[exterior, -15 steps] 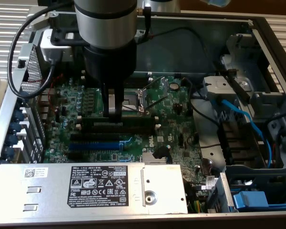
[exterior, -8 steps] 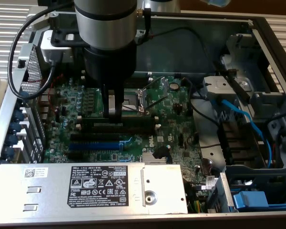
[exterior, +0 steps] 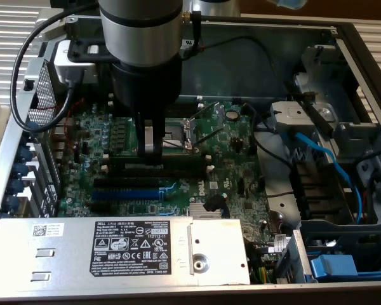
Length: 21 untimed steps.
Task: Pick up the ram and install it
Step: 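Insert the ram into the slot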
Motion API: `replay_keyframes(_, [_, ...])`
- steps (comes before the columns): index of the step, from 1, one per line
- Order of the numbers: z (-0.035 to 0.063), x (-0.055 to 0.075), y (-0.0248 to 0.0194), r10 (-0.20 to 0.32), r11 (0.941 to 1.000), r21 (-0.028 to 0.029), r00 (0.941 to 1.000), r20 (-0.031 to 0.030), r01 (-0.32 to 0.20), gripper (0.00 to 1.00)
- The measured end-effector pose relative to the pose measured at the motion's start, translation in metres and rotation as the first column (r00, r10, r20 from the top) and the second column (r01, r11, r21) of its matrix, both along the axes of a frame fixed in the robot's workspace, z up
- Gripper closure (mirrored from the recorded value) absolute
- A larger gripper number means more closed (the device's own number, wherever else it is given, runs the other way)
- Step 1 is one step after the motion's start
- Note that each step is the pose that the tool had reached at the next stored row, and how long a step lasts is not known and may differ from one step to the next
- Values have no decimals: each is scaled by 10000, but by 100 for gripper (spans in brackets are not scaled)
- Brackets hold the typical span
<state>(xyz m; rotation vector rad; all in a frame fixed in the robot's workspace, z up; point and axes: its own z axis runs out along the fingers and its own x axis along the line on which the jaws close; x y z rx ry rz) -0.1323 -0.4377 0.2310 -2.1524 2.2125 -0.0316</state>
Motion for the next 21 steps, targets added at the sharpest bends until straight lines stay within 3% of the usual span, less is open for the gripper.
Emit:
replay_keyframes(1, [0, 0, 0, 0, 10000, -1, 10000, 0, 0, 80])
replay_keyframes(3, [0, 0, 0, 0, 10000, -1, 10000, 0, 0, 67])
replay_keyframes(21, [10, 0, 0, 0, 10000, -2, 10000, -1, 0, 67])
